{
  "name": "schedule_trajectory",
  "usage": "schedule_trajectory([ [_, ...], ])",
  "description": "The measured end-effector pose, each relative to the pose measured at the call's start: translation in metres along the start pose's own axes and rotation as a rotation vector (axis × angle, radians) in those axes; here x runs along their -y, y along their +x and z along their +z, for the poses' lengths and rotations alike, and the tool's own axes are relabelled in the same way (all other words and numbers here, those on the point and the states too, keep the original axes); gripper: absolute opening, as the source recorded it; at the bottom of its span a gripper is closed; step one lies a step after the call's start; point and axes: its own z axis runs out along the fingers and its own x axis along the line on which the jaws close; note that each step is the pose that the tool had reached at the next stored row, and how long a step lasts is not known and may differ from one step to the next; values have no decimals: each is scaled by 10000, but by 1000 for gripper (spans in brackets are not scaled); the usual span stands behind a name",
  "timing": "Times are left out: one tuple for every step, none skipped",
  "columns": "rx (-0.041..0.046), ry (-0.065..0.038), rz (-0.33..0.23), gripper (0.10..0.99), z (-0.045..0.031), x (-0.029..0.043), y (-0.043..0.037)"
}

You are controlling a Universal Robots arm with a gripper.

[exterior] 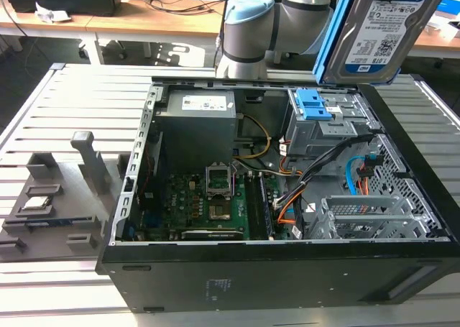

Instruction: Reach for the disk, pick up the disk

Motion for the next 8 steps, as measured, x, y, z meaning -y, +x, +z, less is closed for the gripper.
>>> schedule_trajectory([
  [-1,-1,0,365,-1,-2,13],
  [-1,0,0,365,-2,-4,33],
  [-1,0,0,365,-2,-6,53],
  [0,0,0,365,-3,-8,68],
  [-1,-1,0,365,-4,-9,83],
  [0,0,0,365,-4,-11,98],
  [0,0,0,365,-5,-13,112],
  [0,0,0,365,-5,-14,125],
])
